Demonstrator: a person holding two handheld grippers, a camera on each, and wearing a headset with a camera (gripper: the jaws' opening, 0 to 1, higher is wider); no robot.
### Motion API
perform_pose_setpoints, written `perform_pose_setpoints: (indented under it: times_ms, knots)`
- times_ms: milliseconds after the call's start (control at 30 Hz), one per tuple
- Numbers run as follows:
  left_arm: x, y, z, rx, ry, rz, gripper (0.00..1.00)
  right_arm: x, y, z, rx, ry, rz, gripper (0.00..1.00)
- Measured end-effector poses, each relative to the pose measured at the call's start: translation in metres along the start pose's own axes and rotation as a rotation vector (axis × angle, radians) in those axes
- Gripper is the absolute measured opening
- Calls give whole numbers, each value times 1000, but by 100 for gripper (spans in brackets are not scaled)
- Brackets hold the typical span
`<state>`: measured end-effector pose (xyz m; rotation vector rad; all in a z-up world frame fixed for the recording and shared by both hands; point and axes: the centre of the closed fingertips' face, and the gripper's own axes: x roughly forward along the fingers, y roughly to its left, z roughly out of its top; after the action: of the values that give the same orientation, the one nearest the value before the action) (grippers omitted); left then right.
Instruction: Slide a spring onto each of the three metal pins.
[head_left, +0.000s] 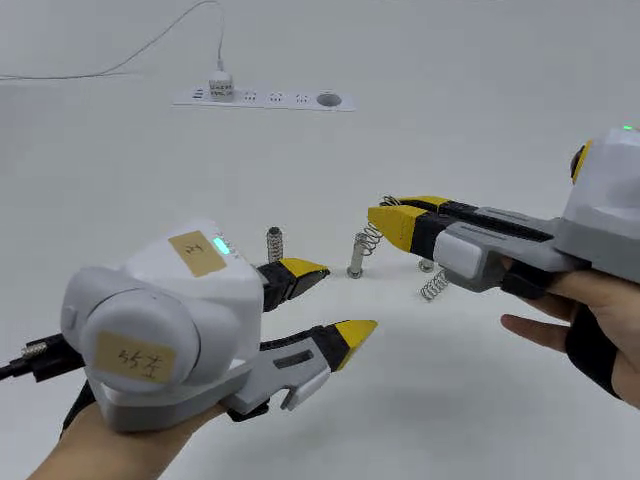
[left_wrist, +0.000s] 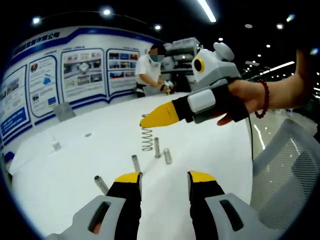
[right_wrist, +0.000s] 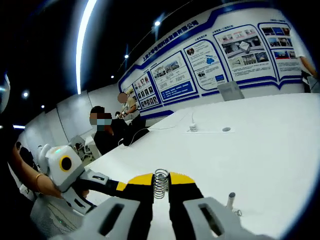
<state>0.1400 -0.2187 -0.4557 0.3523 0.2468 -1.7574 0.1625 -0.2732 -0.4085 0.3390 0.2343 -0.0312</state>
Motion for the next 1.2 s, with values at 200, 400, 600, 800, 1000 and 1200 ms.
perform_pose_setpoints:
  times_ms: [200,400,600,800,1000,1200]
  knots:
    - [0,1,-7,-27,5,15,43,7,-16,1,-19,4,-37,11]
    - [2,1,-15,-42,19,15,45,15,-28,0,-55,14,-67,12]
    - [3,0,-19,-62,27,17,48,23,-35,-3,-101,31,-81,12]
    - [3,0,-22,-73,33,22,52,32,-40,-9,-154,55,-92,12]
    - [3,0,-26,-89,42,24,56,36,-40,-16,-203,80,-96,12]
    - [3,-2,-26,-92,45,15,57,39,-38,-16,-256,81,-96,12]
